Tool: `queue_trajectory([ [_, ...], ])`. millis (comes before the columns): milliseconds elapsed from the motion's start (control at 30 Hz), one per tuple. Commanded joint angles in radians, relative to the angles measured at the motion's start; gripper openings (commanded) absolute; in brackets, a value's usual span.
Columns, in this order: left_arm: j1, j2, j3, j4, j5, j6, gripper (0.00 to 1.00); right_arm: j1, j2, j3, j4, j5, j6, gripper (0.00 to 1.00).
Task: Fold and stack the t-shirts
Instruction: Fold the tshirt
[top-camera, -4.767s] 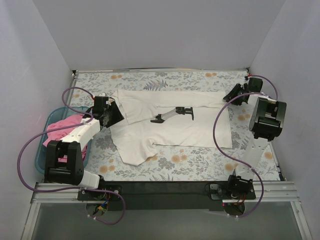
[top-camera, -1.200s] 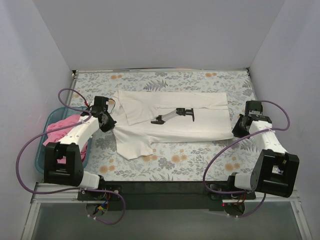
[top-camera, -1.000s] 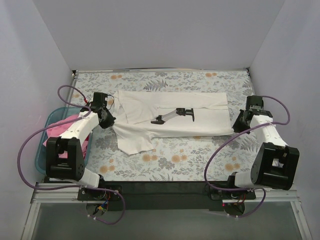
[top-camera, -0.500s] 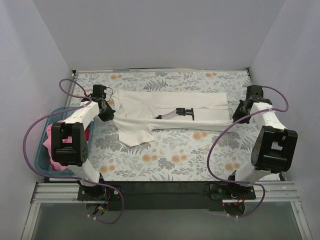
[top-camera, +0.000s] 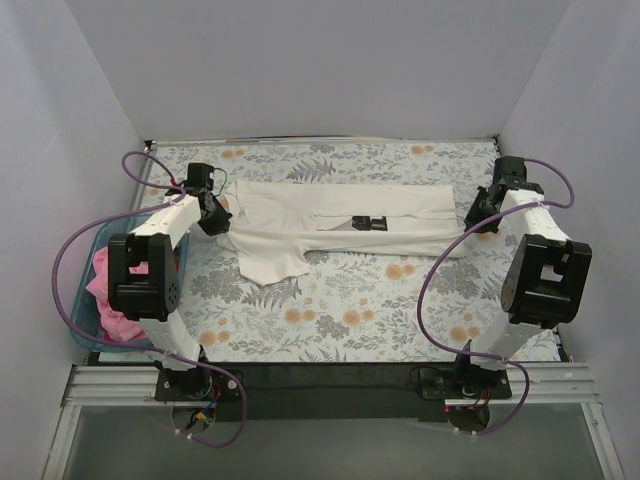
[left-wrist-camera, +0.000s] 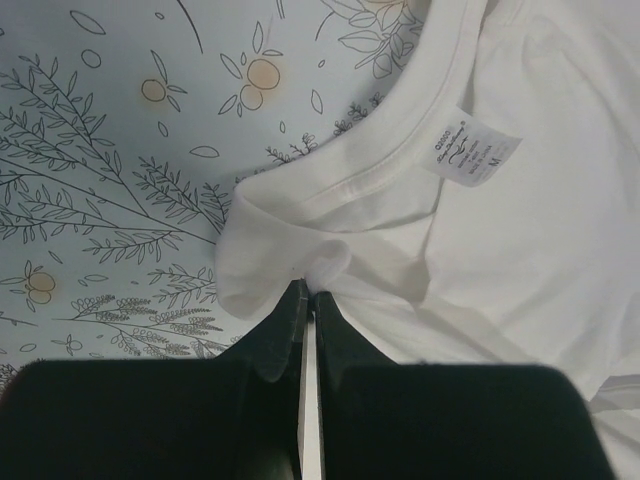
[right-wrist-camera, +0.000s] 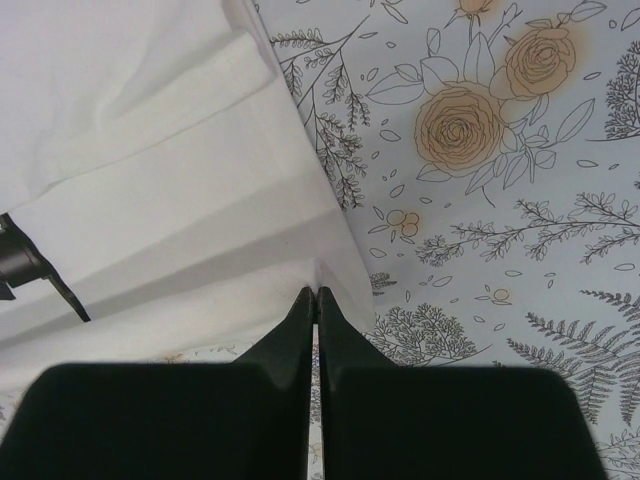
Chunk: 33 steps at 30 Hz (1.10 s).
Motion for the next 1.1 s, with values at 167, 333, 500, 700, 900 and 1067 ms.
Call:
queue_trajectory([
  [167, 0.012, 0.031, 0.072, 0.025, -0.018, 0.013, 0.00, -0.008, 0.054, 0.090, 0.012, 0.024, -0.018, 0.01],
  [333, 0.012, 0.059, 0.091, 0.037, -0.018, 0.021, 0.00, -0.008, 0.103, 0.119, 0.018, 0.021, -0.030, 0.01],
  [500, 0.012, 0.075, 0.089, 0.043, -0.024, 0.013, 0.00, -0.008, 0.140, 0.125, 0.046, -0.003, -0.032, 0.01],
  [700, 0.012, 0.056, 0.069, 0.048, -0.054, 0.005, 0.00, -0.001, 0.182, 0.136, 0.077, -0.031, -0.038, 0.01],
  [900, 0.012, 0.008, 0.023, 0.048, -0.074, 0.005, 0.00, 0.003, 0.214, 0.133, 0.092, -0.029, -0.046, 0.01],
  [1067, 0.012, -0.050, -0.011, 0.040, -0.076, 0.008, 0.00, 0.003, 0.208, 0.128, 0.103, -0.025, -0.050, 0.01],
])
